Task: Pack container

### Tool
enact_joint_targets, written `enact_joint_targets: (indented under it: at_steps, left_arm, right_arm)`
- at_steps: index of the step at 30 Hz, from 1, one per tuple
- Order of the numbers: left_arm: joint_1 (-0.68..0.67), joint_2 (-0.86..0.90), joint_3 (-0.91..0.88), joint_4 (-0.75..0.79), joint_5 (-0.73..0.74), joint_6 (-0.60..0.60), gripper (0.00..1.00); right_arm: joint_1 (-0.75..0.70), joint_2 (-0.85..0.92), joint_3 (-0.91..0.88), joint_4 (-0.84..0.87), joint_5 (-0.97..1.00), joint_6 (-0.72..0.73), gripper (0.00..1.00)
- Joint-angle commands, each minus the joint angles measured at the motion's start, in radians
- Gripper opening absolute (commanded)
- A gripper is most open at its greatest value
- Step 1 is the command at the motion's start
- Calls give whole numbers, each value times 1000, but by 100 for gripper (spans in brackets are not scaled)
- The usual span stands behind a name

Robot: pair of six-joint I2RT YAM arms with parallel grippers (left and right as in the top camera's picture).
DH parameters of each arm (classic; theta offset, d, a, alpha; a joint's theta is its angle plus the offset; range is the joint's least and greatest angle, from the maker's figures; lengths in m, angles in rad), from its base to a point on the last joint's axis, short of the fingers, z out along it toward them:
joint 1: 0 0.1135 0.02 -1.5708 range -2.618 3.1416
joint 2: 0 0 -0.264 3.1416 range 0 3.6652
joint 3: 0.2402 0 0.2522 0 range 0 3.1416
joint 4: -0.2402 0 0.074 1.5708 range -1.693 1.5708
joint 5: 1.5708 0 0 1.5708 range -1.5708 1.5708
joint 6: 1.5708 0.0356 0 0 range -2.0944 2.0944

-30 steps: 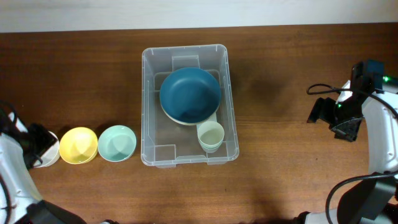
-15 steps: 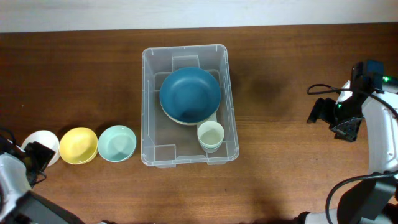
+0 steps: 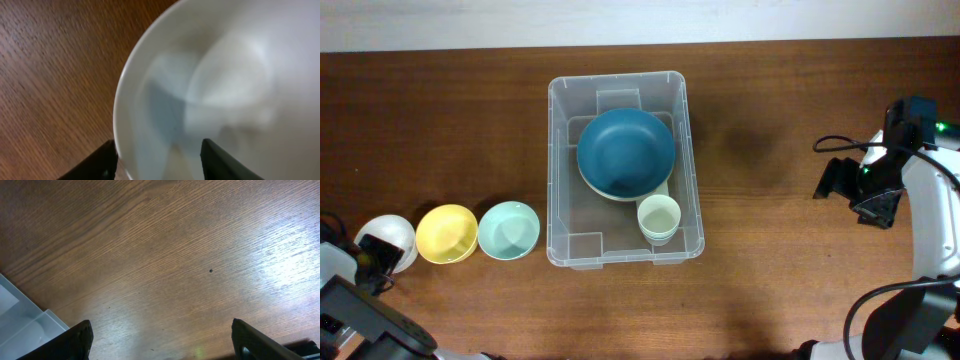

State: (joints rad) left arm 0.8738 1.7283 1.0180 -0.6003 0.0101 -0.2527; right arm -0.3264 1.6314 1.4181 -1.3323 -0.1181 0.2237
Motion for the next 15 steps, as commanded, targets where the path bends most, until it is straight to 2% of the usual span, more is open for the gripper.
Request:
enact_joint_targets:
  at_steps: [1, 2, 7, 10, 15]
  left_arm:
    - [6, 8, -7, 11, -6, -5, 33]
    - [6, 8, -7, 12, -6, -5, 30]
    - [6, 8, -7, 13, -6, -5, 28]
    - [6, 8, -7, 13, -6, -5, 18]
    - [6, 8, -7, 13, 2, -5, 11]
  right_arm:
    - [6, -15, -1, -3, -2, -11, 84]
    - [6, -15, -1, -4, -2, -11, 84]
    - [6, -15, -1, -6, -2, -11, 84]
    - [6, -15, -1, -6, -2, -10, 84]
    - [6, -15, -1, -6, -2, -11, 84]
